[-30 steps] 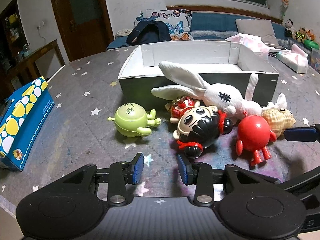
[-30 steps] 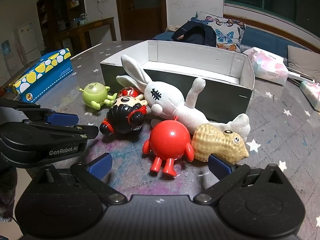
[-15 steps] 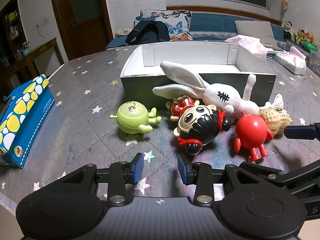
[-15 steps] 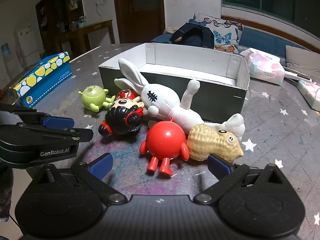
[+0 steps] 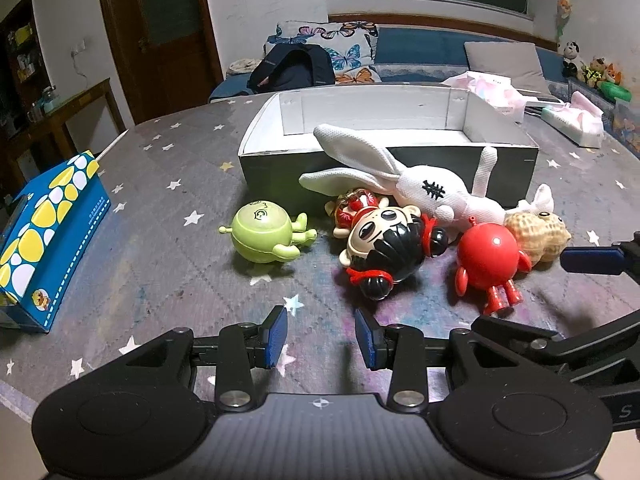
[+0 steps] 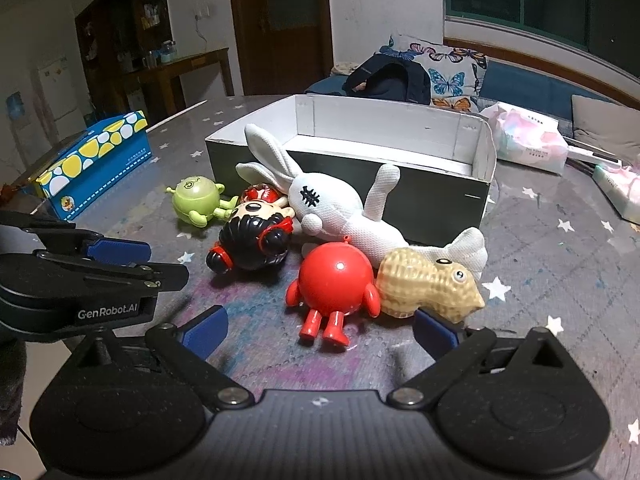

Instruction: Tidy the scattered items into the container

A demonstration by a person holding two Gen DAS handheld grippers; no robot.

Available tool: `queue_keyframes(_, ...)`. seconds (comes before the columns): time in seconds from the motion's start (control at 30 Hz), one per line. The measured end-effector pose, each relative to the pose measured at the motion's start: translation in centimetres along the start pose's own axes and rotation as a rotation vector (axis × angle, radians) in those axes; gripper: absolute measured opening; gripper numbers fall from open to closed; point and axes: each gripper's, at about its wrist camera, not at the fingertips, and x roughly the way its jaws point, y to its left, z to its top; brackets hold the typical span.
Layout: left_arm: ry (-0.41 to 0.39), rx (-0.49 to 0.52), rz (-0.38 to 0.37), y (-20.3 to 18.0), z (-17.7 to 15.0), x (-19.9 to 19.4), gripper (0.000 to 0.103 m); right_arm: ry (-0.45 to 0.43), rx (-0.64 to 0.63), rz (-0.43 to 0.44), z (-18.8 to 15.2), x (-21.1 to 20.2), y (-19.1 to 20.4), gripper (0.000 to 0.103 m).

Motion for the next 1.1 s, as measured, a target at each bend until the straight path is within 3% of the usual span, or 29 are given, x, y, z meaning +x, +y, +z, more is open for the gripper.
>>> queue_keyframes(0.27,-0.044,-0.004,-0.049,0.5,0.6,-1.4,0.040,-0.028,0.003,0.002,0.0,-0.8,-0.4,0.095)
queue_keyframes(0.67,-0.091,0.019,-0.239,-0.7,2.4,-2.6,0.040,-0.052,0.024,0.031,0.1,-0.8,-1.0,0.084)
queue_keyframes(0.93,-0.089,0.050,-0.338,-2.8,3.8,-2.0,0.040,-0.073,0.084,-0.021,0.1,-1.2,-3.2,0.083)
queue_keyframes(1.1,-0.079,0.051,-0.353,-3.4,4.1,-1.1,0.040,-0.079,0.122,-0.058,0.0,-1.4,-5.1,0.083)
